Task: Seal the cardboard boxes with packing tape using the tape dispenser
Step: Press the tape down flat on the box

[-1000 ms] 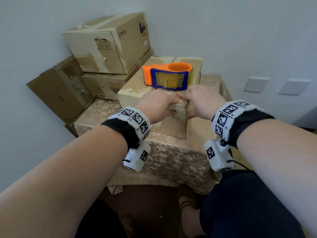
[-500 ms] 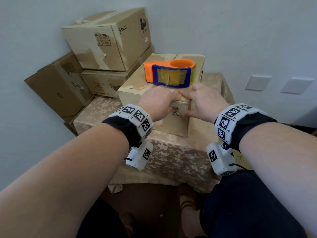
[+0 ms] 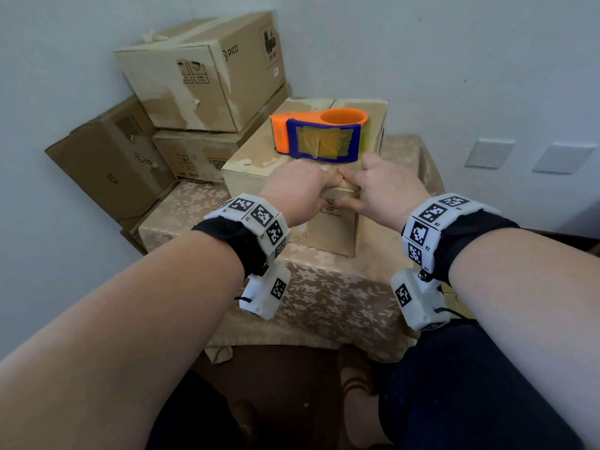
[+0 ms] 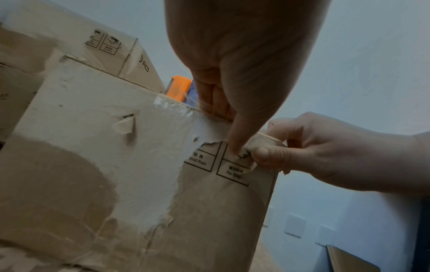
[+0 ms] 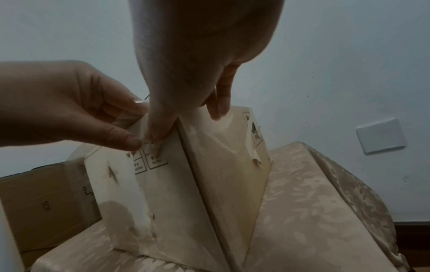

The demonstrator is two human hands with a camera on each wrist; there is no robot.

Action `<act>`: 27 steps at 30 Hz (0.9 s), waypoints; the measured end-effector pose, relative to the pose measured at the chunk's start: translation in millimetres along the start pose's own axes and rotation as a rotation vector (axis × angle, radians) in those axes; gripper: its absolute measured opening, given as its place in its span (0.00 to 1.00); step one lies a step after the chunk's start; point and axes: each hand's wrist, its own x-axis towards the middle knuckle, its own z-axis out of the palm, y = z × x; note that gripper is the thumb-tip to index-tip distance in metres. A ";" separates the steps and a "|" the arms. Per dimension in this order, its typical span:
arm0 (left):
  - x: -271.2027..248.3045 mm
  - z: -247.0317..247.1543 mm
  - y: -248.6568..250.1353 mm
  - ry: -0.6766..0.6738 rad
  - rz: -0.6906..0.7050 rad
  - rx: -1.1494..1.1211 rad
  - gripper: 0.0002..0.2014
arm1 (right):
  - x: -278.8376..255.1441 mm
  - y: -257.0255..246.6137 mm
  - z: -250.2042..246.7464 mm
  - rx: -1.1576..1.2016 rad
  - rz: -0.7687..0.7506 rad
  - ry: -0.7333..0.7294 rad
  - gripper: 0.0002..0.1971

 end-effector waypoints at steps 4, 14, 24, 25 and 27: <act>-0.9 -2.1 -1.8 0.006 0.007 -0.061 0.20 | 0.3 -2.0 -0.7 -0.053 0.001 -0.004 0.31; 2.9 4.2 -5.5 0.038 -0.003 -0.110 0.16 | -3.9 -7.1 -9.1 -0.144 -0.026 -0.034 0.30; 4.8 4.2 -5.5 0.045 -0.024 -0.172 0.12 | -14.9 -19.5 -33.6 -0.366 -0.165 0.007 0.17; 5.0 3.1 -4.6 0.037 -0.018 -0.150 0.13 | -17.4 -19.8 -35.1 -0.379 -0.190 0.024 0.13; 5.1 1.3 -2.3 0.025 -0.014 -0.120 0.14 | -22.6 -19.5 -39.7 -0.398 -0.213 0.034 0.10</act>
